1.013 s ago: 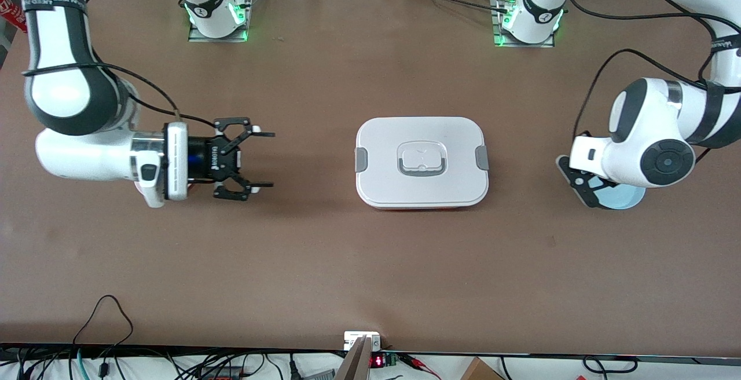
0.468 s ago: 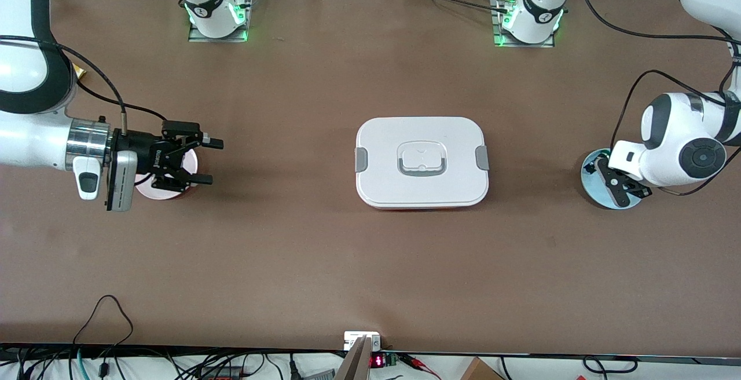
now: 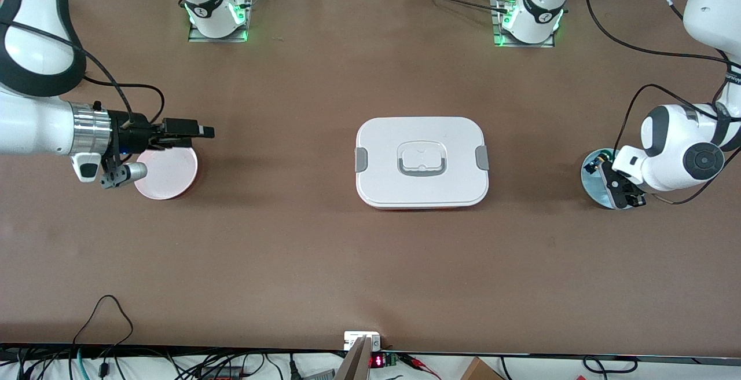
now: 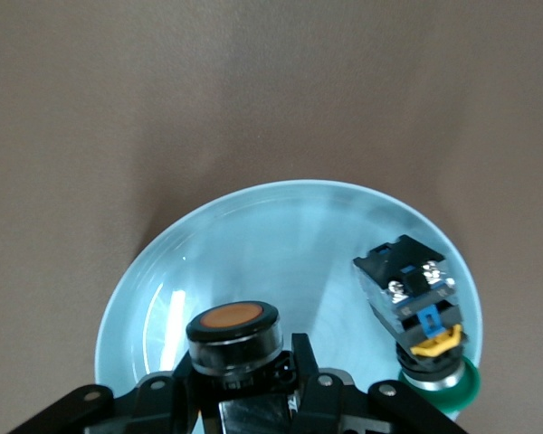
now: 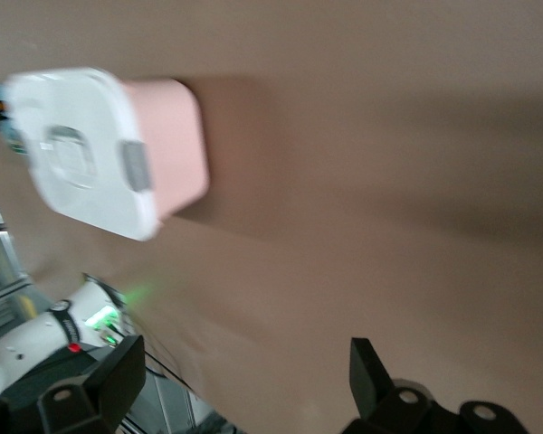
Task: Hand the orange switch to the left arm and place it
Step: 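Lower the switch onto the blue plate with the left gripper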
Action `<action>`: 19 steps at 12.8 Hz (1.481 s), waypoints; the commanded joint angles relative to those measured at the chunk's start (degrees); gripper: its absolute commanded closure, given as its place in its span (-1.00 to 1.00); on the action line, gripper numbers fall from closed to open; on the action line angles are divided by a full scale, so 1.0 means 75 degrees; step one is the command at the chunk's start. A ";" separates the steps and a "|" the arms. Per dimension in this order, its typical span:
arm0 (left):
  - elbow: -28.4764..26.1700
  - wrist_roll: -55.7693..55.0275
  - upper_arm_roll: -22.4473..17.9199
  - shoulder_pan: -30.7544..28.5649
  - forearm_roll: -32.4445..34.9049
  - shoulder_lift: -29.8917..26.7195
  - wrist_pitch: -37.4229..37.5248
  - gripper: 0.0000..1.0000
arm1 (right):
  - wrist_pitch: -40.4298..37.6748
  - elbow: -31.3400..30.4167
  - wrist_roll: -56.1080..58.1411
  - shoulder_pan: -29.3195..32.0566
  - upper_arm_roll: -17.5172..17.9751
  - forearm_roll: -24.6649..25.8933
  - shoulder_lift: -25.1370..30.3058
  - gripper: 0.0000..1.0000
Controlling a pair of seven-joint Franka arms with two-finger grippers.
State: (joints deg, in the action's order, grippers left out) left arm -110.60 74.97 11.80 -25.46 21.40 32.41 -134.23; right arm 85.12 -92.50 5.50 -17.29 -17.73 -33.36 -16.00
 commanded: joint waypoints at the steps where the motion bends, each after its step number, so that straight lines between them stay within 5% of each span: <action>1: 0.0062 0.0316 0.0056 -0.0144 0.0170 0.0050 -0.0103 0.29 | -0.0835 0.0121 -0.0791 -0.0038 -0.0027 0.1547 0.0223 -1.00; 2: 0.0074 0.0409 0.0056 -0.0110 0.0170 0.0038 -0.0079 -0.54 | -0.1035 0.0215 -0.0804 -0.0050 -0.0015 0.2215 0.0212 -1.00; 3: 0.0074 0.0863 0.0079 -0.0167 0.0181 0.0026 -0.0056 -1.00 | -0.1188 0.0308 -0.0804 -0.0062 0.0032 0.3161 0.0211 -1.00; 7: 0.0133 0.1044 0.0137 -0.0145 0.0135 -0.0254 0.0444 -1.00 | -0.1108 0.0591 -0.0687 0.0088 0.0126 0.5383 0.0585 -1.00; 9: 0.0436 0.0740 0.0265 0.0019 0.0064 -0.0605 0.1450 -1.00 | -0.0501 0.0859 -0.0710 0.1000 0.0405 0.5060 0.0586 -1.00; 11: 0.1090 0.0178 0.0640 0.0031 0.0064 -0.0793 0.2971 -1.00 | -0.0417 0.0884 -0.0851 0.2427 0.1363 0.4263 0.0691 -1.00; 12: 0.1488 -0.0184 0.0873 0.0031 0.0064 -0.0840 0.3791 -1.00 | -0.0404 0.0884 -0.0839 0.2678 0.1670 0.4389 0.0704 -1.00; 16: 0.2954 -0.2664 0.1660 0.0405 0.0018 -0.0829 0.6373 -1.00 | -0.0148 0.0488 -0.1296 0.2153 0.1778 0.5116 0.1147 -1.00; 19: 0.3682 -0.4751 0.1731 0.0617 -0.1265 -0.0841 0.7616 -1.00 | 0.0486 -0.0240 -0.1015 0.2188 0.1755 0.4965 0.1488 -1.00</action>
State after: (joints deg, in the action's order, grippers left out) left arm -87.07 46.63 24.96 -20.95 17.19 25.21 -82.15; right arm 85.95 -89.43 -2.71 -1.39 -4.48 3.98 -8.01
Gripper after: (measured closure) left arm 0.000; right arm 0.000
